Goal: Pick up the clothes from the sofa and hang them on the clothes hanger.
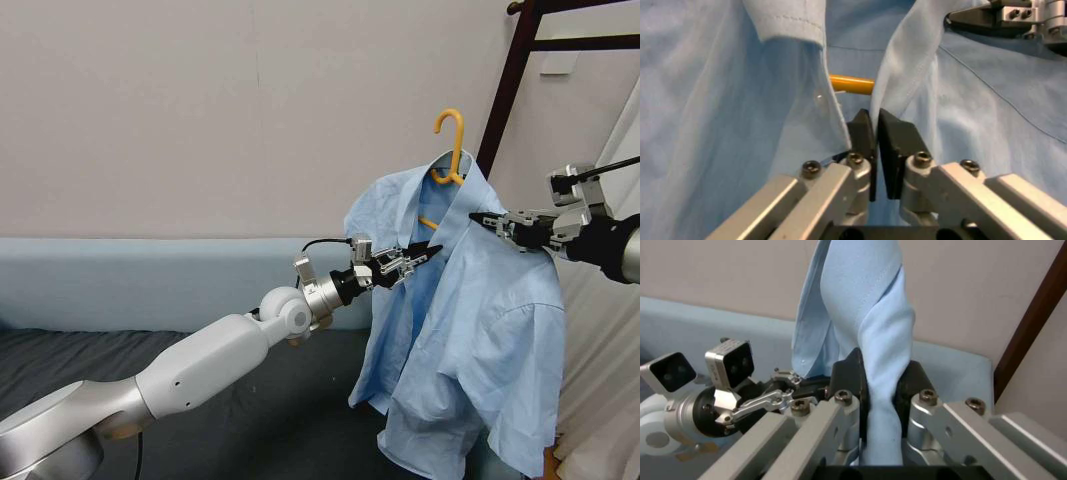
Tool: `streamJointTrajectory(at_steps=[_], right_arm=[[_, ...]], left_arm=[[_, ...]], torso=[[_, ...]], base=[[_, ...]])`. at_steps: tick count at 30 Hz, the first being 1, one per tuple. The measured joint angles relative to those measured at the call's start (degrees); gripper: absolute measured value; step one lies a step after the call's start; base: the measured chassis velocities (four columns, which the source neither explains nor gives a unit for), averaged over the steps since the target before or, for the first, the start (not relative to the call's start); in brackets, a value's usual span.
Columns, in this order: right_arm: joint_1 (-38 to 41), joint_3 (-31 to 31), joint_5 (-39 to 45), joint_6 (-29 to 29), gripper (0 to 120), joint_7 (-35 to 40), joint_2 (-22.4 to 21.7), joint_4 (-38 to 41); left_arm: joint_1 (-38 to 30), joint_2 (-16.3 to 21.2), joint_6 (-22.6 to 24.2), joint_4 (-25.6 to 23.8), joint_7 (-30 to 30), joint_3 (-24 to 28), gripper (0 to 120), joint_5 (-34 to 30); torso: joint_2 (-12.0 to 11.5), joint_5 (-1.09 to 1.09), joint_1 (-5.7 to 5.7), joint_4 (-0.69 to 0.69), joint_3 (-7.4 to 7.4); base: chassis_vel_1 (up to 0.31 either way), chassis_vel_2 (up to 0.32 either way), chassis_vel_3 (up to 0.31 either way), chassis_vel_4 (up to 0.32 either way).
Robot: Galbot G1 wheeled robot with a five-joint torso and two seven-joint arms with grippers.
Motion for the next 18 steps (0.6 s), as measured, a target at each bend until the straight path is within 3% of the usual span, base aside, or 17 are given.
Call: streamJointTrajectory(at_steps=[9, 13, 18], right_arm=[[-0.16, -0.21, -0.63, 0.08, 8, -0.01, 0.30, 0.05], [-0.33, -0.43, -2.13, 0.04, 8, -0.25, 0.60, -0.48], [-0.46, -0.77, -3.96, 0.04, 8, -0.92, 0.90, -0.66]], left_arm=[[-1.03, 1.12, -0.01, -1.39, -0.95, 0.14, 0, 0.15], [-5.09, 5.56, 0.59, -4.61, -3.39, 0.37, 0, 3.71], [-9.10, 7.42, 2.05, -7.97, -7.41, 0.32, 0, 5.28]], torso=[[0.00, 0.00, 0.00, -0.02, 0.00], [0.01, -0.01, 0.00, 0.02, 0.00], [0.00, 0.00, 0.00, 0.00, 0.00]], base=[[0.000, 0.000, 0.000, 0.000], [0.000, 0.000, 0.000, 0.000], [0.000, 0.000, 0.000, 0.000]])
